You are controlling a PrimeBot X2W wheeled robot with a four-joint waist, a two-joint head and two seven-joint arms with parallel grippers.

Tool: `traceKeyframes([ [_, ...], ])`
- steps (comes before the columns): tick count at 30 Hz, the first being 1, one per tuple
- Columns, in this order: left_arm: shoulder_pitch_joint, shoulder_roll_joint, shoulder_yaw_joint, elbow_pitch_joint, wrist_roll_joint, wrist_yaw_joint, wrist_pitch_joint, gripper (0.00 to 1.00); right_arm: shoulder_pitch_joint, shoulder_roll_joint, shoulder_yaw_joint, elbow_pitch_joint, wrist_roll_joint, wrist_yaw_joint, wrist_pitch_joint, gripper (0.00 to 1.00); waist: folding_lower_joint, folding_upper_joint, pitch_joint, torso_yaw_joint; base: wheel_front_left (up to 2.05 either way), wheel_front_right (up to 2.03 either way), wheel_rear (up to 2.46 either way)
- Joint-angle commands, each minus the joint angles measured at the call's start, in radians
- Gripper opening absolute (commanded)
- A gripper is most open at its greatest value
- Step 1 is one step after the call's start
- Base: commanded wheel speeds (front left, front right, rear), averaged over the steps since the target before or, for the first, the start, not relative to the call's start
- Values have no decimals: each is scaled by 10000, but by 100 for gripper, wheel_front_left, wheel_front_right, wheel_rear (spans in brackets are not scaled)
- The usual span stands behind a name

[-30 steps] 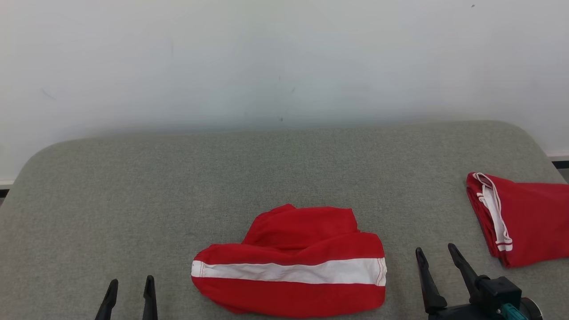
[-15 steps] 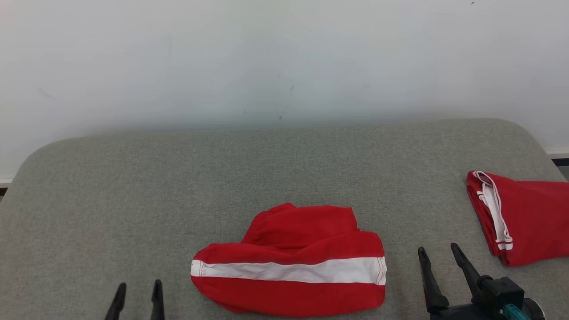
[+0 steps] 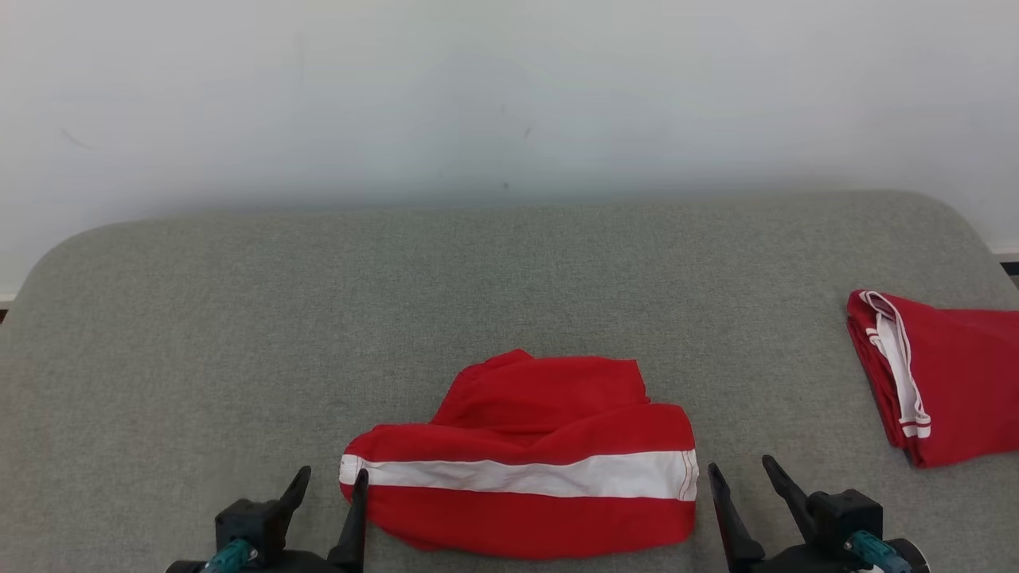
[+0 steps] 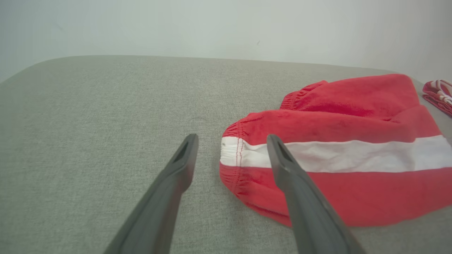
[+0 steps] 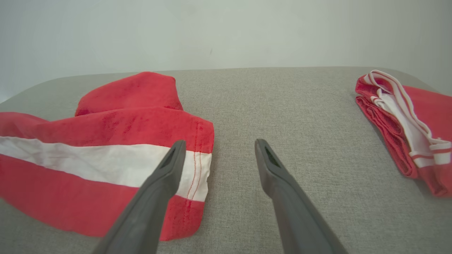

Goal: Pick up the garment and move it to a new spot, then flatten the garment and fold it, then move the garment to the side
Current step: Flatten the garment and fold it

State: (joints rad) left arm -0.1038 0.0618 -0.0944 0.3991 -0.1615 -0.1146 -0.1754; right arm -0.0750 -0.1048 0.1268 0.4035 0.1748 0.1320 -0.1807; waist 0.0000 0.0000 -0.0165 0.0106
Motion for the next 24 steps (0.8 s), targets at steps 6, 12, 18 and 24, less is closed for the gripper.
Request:
traceKeyframes([
  [6, -1066, 27, 22, 1368, 86, 360, 427, 100, -587, 155, 233, 792, 30, -24, 477, 100, 0, 0, 385, -215, 0, 0, 0],
  [12, -1631, -2, -104, 2117, -88, 341, 404, 100, -1297, 186, 737, 1676, 151, -24, 816, 100, 0, 0, 656, -282, 0, 0, 0],
  [18, -1948, -25, -266, 2689, -284, 225, 324, 100, -1776, 94, 1161, 2264, 423, -24, 721, 100, 0, 0, 739, -261, 0, 0, 0],
  [24, -2105, 35, -347, 3040, -482, 120, 131, 27, -1985, 15, 1393, 2678, 590, -24, 554, 100, 0, 0, 764, -278, 0, 0, 0],
])
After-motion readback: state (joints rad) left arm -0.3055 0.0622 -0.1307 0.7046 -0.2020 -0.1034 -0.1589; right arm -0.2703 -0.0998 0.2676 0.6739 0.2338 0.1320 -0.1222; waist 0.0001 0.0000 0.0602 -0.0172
